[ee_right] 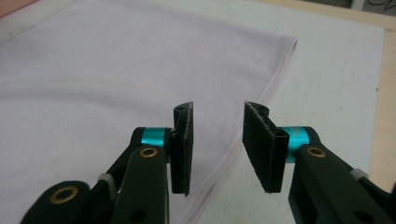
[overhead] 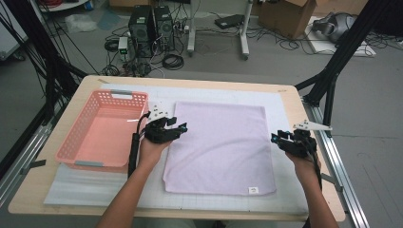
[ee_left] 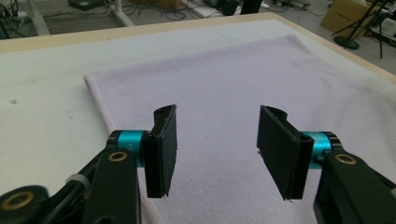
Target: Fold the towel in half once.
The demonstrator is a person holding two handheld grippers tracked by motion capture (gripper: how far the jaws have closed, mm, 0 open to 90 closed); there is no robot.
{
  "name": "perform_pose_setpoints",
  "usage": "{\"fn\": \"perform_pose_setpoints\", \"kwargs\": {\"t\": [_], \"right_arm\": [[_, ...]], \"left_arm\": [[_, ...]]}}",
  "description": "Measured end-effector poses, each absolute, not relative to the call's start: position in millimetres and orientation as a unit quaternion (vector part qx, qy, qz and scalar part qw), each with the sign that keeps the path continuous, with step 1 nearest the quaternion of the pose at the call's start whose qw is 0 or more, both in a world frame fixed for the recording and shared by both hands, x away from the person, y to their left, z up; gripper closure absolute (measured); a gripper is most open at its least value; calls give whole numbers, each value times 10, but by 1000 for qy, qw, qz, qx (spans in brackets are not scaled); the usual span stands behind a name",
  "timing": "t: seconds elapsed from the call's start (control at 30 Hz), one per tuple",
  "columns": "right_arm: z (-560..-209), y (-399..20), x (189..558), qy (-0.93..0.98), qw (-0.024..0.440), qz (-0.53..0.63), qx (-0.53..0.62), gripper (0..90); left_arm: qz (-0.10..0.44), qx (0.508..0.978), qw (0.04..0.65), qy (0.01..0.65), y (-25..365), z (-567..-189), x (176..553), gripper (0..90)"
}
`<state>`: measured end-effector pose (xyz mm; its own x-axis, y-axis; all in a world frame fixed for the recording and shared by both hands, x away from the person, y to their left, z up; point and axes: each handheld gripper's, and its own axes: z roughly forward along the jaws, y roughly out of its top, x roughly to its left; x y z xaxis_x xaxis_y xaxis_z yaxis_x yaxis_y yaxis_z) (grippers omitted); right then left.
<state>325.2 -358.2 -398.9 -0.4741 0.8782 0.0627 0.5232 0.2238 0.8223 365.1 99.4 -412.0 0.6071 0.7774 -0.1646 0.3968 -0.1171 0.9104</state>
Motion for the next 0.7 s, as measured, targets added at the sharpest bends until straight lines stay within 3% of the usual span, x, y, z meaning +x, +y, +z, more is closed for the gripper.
{"fn": "perform_pose_setpoints", "kwargs": {"t": [0.4,0.7], "right_arm": [[-4319,-3568,2594,778,184,391,456,681],[-4417,-3446,2433,792,159,380,450,717]], "left_arm": [[176,739,524,386,1107,-4308,3252,428],[173,736,521,397,1228,-4370,3091,429]]}}
